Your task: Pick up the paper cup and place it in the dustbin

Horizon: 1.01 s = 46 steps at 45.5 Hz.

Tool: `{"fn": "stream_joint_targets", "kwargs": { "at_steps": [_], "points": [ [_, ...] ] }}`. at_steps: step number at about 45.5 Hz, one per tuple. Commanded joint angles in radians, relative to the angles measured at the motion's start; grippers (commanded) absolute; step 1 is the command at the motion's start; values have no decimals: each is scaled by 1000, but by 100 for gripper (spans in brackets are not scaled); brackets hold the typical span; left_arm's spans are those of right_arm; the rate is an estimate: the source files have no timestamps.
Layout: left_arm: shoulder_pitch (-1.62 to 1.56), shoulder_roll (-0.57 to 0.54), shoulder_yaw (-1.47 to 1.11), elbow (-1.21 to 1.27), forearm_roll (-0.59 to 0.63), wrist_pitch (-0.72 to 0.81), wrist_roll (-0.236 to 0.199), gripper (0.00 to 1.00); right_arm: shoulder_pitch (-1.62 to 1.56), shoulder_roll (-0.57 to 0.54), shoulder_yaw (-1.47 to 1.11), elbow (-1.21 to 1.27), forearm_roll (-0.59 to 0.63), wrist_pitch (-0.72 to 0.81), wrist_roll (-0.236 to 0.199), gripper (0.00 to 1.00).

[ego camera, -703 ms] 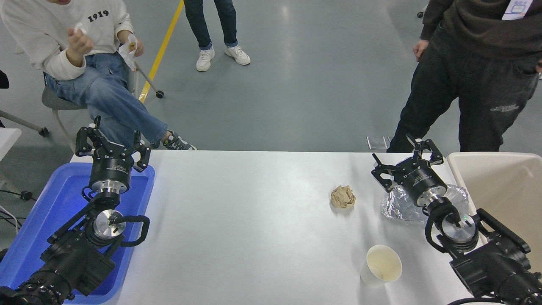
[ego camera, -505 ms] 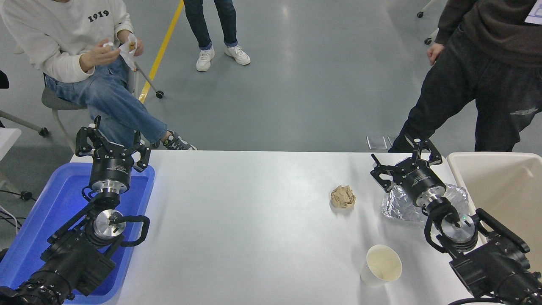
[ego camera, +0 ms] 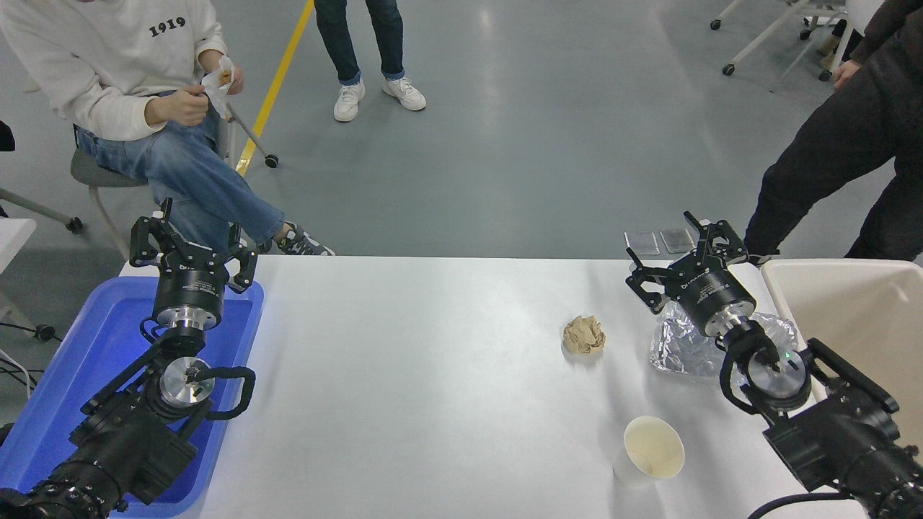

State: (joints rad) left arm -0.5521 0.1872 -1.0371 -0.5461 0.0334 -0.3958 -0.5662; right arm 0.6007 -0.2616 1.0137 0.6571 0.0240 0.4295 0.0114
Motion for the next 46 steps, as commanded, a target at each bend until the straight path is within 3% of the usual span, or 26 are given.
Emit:
{"fn": "stream_joint_targets", "kwargs": {
  "at_steps": [1, 8, 20, 25, 31, 46],
  "points": [
    [0, 0, 0, 0, -1, 0, 0, 99, 168, -114, -159, 39, -203, -6, -14, 100],
    [1, 2, 0, 0, -1, 0, 0, 99, 318, -255, -418, 122, -219, -6, -25, 100],
    [1, 2, 0, 0, 0, 0, 0, 99, 674, -350, -981, 163, -237, -11, -25, 100],
    [0, 2, 0, 0, 0, 0, 0, 99, 821, -390, -1210, 257, -298, 2, -24, 100],
    [0, 2, 0, 0, -1, 0, 0, 99, 1023, -401, -1464, 392, -375, 5, -22, 100],
    [1, 2, 0, 0, 0, 0, 0, 99, 1464, -386, -1891, 812, -423, 81, -16, 100]
  ]
}}
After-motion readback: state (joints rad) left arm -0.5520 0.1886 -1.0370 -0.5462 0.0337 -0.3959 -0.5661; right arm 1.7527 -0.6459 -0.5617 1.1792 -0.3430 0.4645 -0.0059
